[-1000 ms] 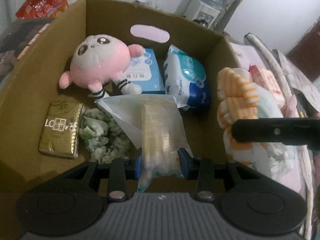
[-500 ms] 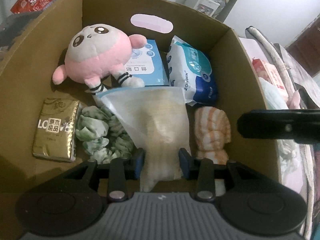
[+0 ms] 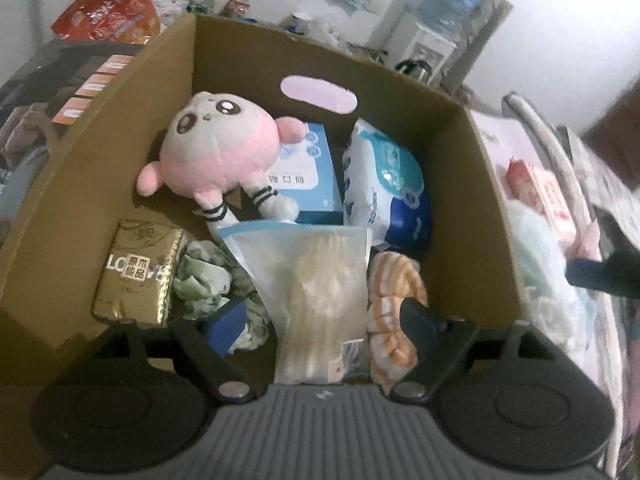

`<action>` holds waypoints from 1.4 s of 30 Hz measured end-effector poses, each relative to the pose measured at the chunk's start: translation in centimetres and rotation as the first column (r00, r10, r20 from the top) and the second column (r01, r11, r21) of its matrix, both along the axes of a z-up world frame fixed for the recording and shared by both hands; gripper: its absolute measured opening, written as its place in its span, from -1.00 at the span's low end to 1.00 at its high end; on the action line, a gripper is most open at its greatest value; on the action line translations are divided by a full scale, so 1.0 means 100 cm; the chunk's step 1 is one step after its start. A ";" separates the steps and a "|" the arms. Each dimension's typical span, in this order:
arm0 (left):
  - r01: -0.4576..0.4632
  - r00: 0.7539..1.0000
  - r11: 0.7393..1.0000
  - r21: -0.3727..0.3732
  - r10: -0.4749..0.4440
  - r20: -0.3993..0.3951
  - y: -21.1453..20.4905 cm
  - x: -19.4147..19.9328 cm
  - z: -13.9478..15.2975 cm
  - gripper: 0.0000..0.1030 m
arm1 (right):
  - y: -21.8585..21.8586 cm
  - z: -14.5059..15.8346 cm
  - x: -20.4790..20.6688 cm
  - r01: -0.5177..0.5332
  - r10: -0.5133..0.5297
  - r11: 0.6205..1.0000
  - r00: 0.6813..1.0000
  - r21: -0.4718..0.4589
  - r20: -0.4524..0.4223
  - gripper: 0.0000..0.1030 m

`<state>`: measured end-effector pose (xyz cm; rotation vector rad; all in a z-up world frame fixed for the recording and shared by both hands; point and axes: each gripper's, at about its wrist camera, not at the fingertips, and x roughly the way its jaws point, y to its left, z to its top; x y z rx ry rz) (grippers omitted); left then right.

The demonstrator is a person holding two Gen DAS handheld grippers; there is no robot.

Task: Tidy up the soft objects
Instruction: 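Lower both items into the box and open both grippers, then move both tools back to the light blue towel on the bed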

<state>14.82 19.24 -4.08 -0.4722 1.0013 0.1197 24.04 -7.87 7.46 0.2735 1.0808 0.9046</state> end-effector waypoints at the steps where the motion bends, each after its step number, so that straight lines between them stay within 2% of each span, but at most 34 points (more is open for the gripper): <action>1: -0.014 1.000 1.000 -0.007 0.014 0.006 0.000 -0.003 0.003 0.67 | -0.011 0.000 0.001 0.019 -0.019 0.999 1.000 0.026 -0.007 0.39; 5: -0.063 0.996 0.998 -0.002 0.063 0.059 -0.004 -0.017 0.020 0.75 | -0.059 -0.011 -0.004 0.104 -0.100 0.988 0.994 0.112 -0.045 0.48; 9: -0.131 0.988 0.988 0.080 0.124 0.094 -0.014 -0.026 0.037 0.81 | -0.109 -0.032 -0.014 0.192 -0.177 0.966 0.979 0.175 -0.099 0.54; 13: -0.128 0.986 0.983 0.131 0.112 0.127 -0.029 -0.032 0.056 0.82 | -0.166 -0.050 -0.028 0.295 -0.275 0.931 0.954 0.213 -0.120 0.56; 16: -0.110 0.983 0.984 0.143 0.086 0.164 -0.045 -0.040 0.070 0.84 | -0.214 -0.058 -0.036 0.380 -0.361 0.896 0.925 0.232 -0.119 0.58; 19: -0.063 0.979 0.984 0.164 0.030 0.200 -0.070 -0.047 0.079 0.88 | -0.266 -0.063 -0.040 0.472 -0.465 0.853 0.881 0.222 -0.087 0.60; 21: -0.020 0.977 0.984 0.180 -0.019 0.214 -0.092 -0.052 0.081 0.88 | -0.293 -0.067 -0.041 0.537 -0.535 0.824 0.843 0.181 -0.062 0.61; 25: 0.080 0.962 0.975 0.208 -0.130 0.239 -0.140 -0.058 0.075 0.88 | -0.323 -0.083 -0.029 0.582 -0.583 0.808 0.812 0.091 -0.017 0.61; 29: 0.160 0.941 0.963 0.216 -0.215 0.262 -0.186 -0.066 0.063 0.88 | -0.317 -0.094 -0.017 0.545 -0.545 0.838 0.835 0.021 0.076 0.60; 32: 0.232 0.924 0.950 0.207 -0.282 0.260 -0.215 -0.074 0.055 0.88 | -0.298 -0.096 -0.006 0.465 -0.452 0.884 0.876 -0.047 0.168 0.60; 34: 0.269 0.913 0.938 0.219 -0.321 0.253 -0.230 -0.079 0.050 0.88 | -0.287 -0.094 0.004 0.420 -0.389 0.902 0.891 -0.101 0.235 0.60; 38: 0.345 0.892 0.904 0.251 -0.399 0.212 -0.254 -0.090 0.038 0.88 | -0.266 -0.104 0.031 0.377 -0.310 0.903 0.904 -0.205 0.295 0.66; 40: 0.370 0.884 0.892 0.258 -0.424 0.199 -0.259 -0.096 0.035 0.88 | -0.260 -0.117 0.042 0.345 -0.265 0.902 0.917 -0.259 0.297 0.69; 42: 0.390 0.876 0.883 0.261 -0.443 0.192 -0.263 -0.102 0.032 0.88 | -0.252 -0.136 0.049 0.318 -0.222 0.886 0.930 -0.338 0.294 0.69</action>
